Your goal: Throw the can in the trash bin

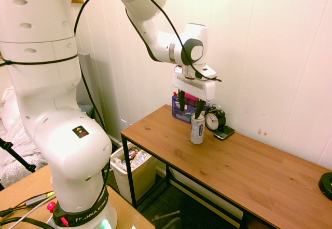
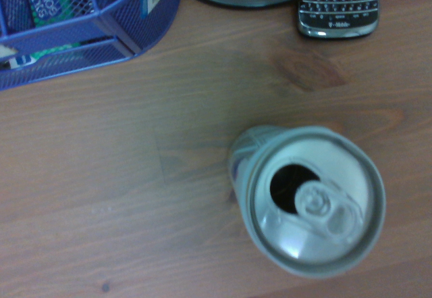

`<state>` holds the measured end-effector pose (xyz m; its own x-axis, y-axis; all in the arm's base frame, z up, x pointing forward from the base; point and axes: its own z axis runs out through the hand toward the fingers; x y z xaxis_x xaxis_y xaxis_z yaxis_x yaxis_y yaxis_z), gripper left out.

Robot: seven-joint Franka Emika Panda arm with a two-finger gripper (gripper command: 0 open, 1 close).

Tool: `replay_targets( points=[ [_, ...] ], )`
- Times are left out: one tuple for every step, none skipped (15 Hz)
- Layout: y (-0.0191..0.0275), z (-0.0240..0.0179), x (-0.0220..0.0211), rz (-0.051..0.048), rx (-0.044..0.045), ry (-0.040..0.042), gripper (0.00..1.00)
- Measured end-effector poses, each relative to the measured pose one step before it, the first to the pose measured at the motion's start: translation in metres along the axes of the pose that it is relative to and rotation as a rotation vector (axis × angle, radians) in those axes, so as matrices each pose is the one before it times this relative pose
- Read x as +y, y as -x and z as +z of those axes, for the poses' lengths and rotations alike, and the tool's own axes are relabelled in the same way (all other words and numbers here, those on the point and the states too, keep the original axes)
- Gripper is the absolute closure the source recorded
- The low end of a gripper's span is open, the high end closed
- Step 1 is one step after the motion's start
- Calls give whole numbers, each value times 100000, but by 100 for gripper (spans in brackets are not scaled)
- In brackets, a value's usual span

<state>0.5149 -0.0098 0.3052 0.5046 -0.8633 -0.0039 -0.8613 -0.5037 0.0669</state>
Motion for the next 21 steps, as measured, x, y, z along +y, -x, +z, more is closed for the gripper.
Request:
replay_targets(
  points=[
    [-599,833,-702,515,-805,725,0],
    [-672,923,-555,639,-657,865,0],
    [-628,917,-404,647,-517,880,0],
    [-568,601,-326,602,-58,292,0],
    [-440,320,-323,400,278,-357,100],
    [-187,128,-287,48,366,-457,100],
    [-28,-61,-215,-183,433,-452,100],
    [109,-114,-186,-345,424,-450,100],
    [102,-84,-142,-290,262,-242,100],
    [80,-81,-119,-239,181,-117,100],
    [24,-3,-29,-62,79,37,100],
    [-97,14,64,206,39,92,100],
    [-155,58,100,333,-9,149,100],
    [-181,117,117,377,-40,225,100],
    [-158,104,108,285,-55,235,100],
    [-99,80,68,160,-43,159,100],
    [-46,7,30,51,2,31,100],
    [-13,-6,8,-10,5,0,100],
    [-3,-49,-1,-50,42,-77,100],
    [-9,-132,-2,-86,116,-212,100],
    [-14,-443,5,-111,351,-638,100]
  ],
)
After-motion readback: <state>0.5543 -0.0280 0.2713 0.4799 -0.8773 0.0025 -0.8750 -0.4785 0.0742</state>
